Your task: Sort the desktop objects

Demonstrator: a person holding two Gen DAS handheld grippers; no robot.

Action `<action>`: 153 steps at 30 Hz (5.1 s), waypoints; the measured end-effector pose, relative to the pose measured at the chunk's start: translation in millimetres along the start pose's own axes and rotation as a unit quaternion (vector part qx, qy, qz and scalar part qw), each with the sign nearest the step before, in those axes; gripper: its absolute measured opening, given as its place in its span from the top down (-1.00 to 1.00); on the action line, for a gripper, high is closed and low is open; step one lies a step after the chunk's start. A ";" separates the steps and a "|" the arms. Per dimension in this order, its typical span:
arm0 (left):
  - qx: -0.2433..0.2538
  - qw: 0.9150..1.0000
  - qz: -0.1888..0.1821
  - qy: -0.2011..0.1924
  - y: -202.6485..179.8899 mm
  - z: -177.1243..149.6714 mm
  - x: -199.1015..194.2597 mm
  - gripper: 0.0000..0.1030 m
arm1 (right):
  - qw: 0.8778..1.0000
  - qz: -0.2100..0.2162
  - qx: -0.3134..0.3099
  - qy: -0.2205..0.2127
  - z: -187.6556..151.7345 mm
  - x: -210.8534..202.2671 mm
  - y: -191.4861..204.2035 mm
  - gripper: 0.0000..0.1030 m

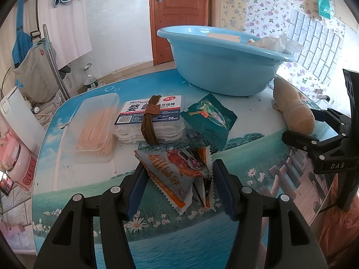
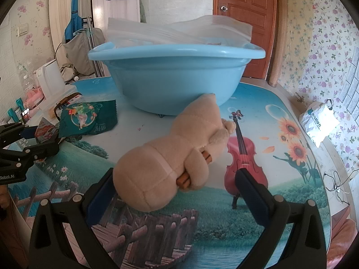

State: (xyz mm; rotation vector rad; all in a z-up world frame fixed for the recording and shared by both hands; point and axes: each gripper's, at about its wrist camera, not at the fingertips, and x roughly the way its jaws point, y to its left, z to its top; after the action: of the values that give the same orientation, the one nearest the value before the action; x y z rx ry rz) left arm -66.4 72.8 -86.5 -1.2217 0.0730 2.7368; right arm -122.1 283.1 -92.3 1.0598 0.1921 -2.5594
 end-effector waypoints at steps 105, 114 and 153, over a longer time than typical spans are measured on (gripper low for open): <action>-0.008 0.991 -0.088 -0.100 -3.5 148.2 -18.0 0.36 | 0.998 0.046 0.041 -0.008 110.1 -25.4 -44.9 0.16; 0.004 0.992 -0.103 -0.067 -16.6 168.5 30.9 0.33 | 0.997 0.076 0.022 0.016 126.2 12.6 -28.7 0.16; -0.053 0.995 -0.073 -0.048 41.3 51.5 -26.8 -0.29 | 0.994 0.091 0.007 0.068 57.3 -15.7 28.8 -0.25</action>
State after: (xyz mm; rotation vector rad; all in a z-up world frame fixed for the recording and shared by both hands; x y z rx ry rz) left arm -92.9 34.2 -32.7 -1.0718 -0.1674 2.6972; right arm -138.4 246.0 -40.2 1.1998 0.1063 -2.3332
